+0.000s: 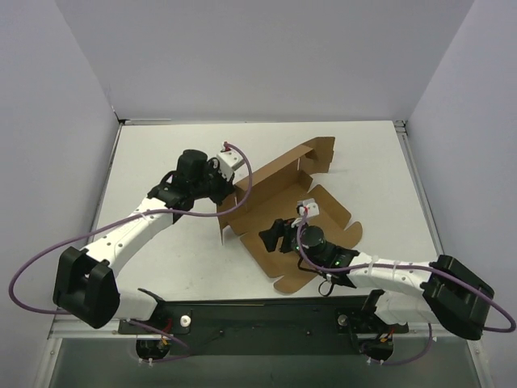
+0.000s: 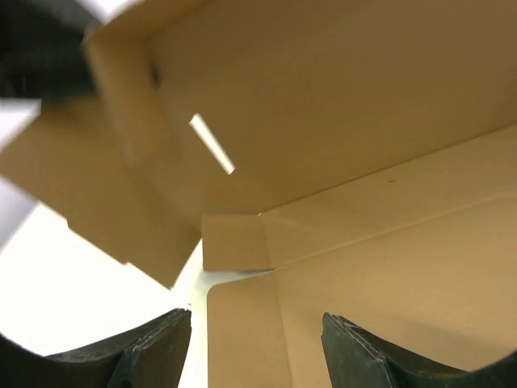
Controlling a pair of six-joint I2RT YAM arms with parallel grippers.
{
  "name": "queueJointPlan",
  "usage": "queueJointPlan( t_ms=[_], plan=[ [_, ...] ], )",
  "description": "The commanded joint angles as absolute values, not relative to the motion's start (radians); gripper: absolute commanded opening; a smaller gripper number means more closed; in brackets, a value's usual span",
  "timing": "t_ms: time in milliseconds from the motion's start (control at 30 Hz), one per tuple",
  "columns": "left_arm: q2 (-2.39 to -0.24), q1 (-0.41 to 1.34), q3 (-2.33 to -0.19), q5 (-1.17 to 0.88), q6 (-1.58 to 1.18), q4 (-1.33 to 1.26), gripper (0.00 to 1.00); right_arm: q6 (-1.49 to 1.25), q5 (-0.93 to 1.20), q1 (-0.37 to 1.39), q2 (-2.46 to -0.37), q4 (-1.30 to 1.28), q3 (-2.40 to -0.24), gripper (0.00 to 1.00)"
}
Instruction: Fold the paper box
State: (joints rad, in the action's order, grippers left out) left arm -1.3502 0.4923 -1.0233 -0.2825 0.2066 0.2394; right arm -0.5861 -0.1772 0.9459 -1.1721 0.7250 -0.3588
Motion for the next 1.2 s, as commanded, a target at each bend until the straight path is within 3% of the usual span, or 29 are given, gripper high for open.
queueJointPlan(
  t_ms=[0,267,633,967,1167],
  plan=[
    [-1.388,0.477,-1.101,-0.367,0.169,0.327,0.0,-0.385,-0.233,1.012,-1.306,0.886,-0.442,0.66],
    [-1.42,0.454,-1.124,-0.371,0.152,0.371,0.0,-0.244,-0.262,1.129,-1.6,0.962,-0.63,0.68],
    [-1.416,0.434,-1.134,-0.371,0.14,0.373,0.0,-0.206,-0.353,1.161,-1.696,0.853,-0.713,0.66],
    [-1.404,0.434,-1.124,-0.377,0.153,0.368,0.0,-0.276,-0.454,1.121,-1.764,0.73,-0.788,0.5],
    [-1.407,0.434,-1.123,-0.376,0.155,0.37,0.0,-0.438,-0.332,1.025,-1.73,0.761,-0.759,0.35]
  ],
)
